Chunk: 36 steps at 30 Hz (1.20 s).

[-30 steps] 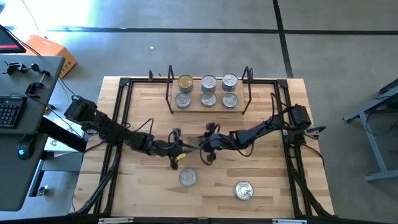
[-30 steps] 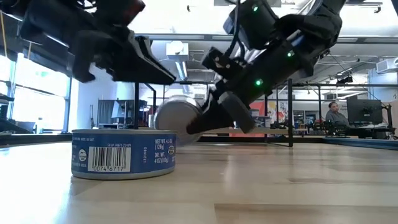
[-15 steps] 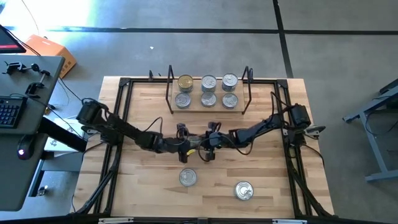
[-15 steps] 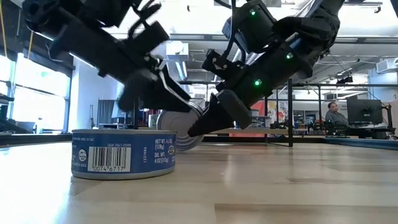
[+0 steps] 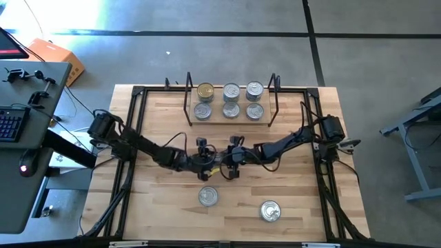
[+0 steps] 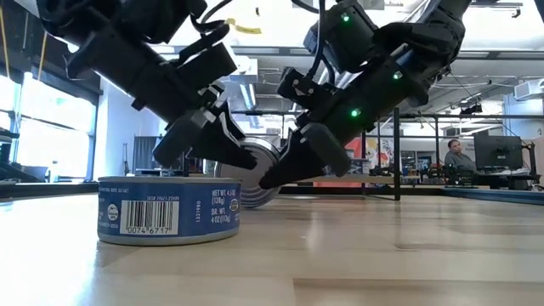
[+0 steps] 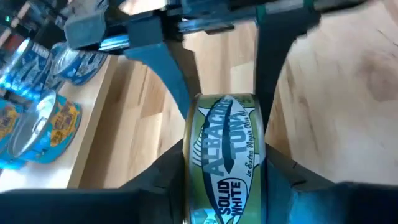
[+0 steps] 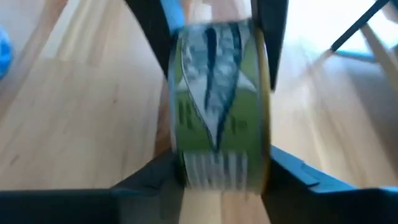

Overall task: Stack canned seafood by type on shelf
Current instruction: Stack the green tuna can on top of the green tuna can on the shelf

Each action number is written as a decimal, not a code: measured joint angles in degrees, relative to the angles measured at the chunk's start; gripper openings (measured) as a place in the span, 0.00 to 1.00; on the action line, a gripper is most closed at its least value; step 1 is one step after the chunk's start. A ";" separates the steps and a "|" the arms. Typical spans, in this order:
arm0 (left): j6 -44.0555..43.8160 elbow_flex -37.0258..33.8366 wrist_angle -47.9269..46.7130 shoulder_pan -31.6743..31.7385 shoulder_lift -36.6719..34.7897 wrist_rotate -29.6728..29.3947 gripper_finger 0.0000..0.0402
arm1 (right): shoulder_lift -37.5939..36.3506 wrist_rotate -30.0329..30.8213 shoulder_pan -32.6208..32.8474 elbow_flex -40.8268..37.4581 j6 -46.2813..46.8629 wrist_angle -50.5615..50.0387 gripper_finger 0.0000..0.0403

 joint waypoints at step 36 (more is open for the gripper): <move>34.45 -0.15 -5.72 26.58 -11.15 -11.46 0.37 | -14.25 17.54 5.30 -0.02 13.37 -29.96 0.56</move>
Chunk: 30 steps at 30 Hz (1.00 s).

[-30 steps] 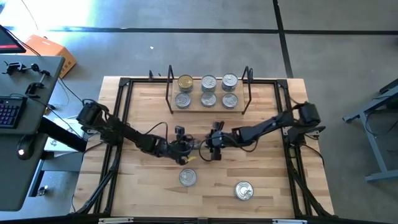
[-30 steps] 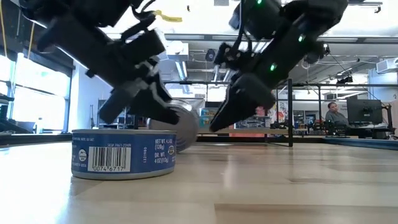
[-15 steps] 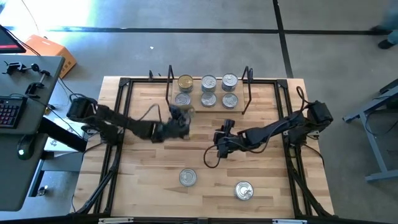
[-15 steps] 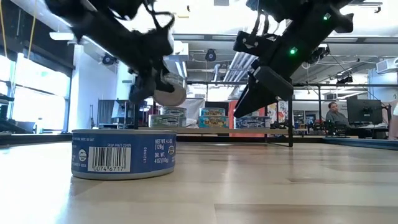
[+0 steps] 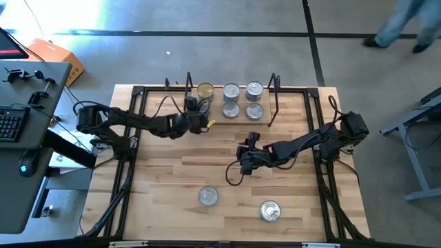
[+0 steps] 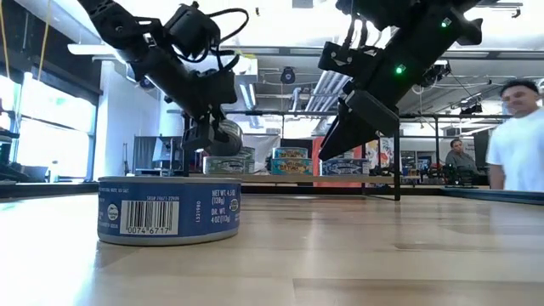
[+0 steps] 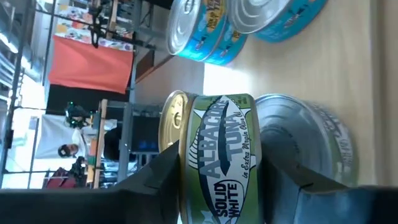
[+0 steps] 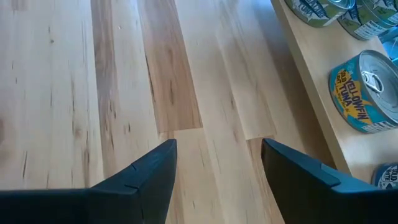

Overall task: Stack canned seafood by type on shelf
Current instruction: Stack the green tuna can on top of the green tuna can on the shelf

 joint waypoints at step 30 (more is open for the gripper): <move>-21.02 8.09 -18.81 0.49 -1.66 11.63 0.76 | 0.04 -0.27 -0.02 0.00 -0.27 1.10 0.56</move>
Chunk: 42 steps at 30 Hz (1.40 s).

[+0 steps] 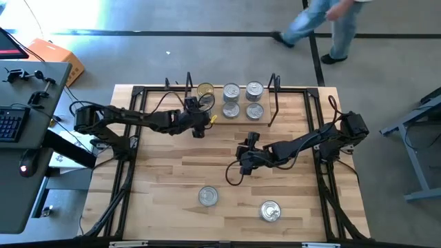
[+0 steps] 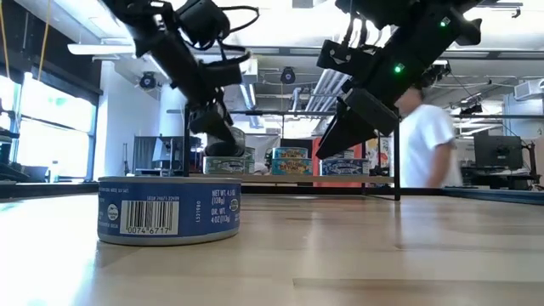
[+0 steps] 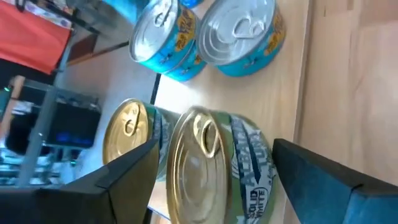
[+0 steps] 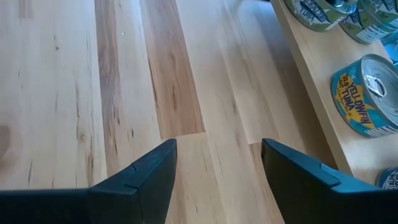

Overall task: Stack canned seafood by type on shelf
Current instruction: Stack the green tuna can on top of the green tuna can on the shelf

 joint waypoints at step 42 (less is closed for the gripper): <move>-36.99 1.18 -15.18 -11.54 0.04 10.67 0.71 | 6.35 -10.51 -0.93 -2.71 -4.69 17.26 0.56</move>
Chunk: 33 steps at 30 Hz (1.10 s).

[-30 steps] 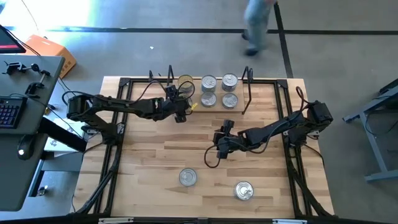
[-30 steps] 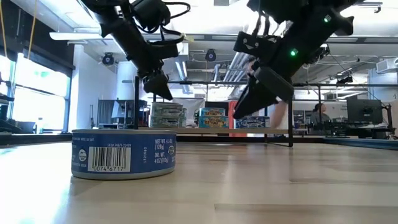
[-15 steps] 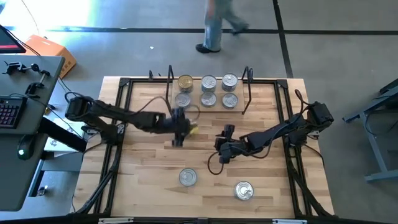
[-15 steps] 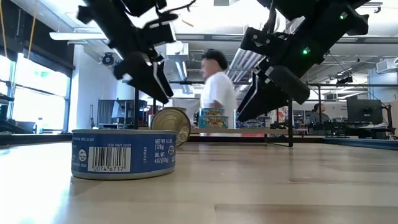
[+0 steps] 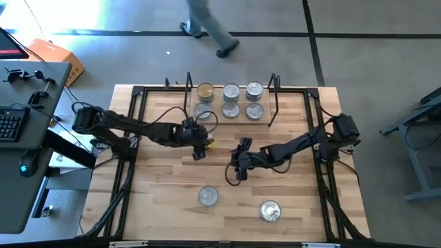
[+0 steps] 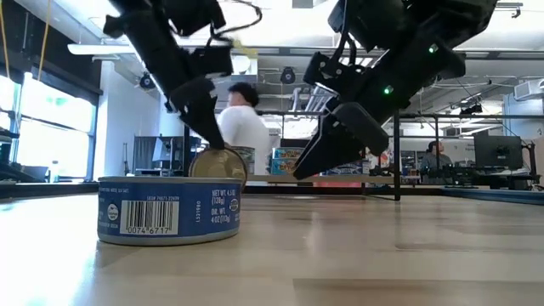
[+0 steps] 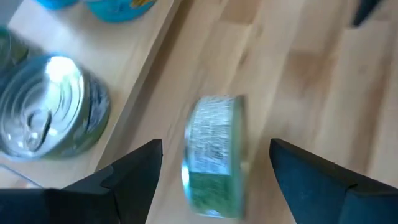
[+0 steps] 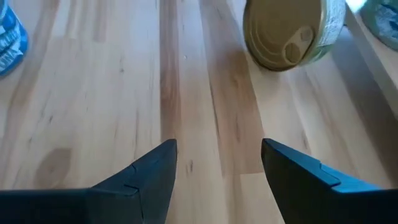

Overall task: Stack canned seafood by type on shelf
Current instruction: Stack the green tuna can on top of the green tuna can on the shelf

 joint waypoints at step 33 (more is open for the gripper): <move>-2.67 -5.58 13.96 9.50 -3.82 53.06 0.29 | 0.51 8.89 5.58 -8.75 -71.07 36.12 0.56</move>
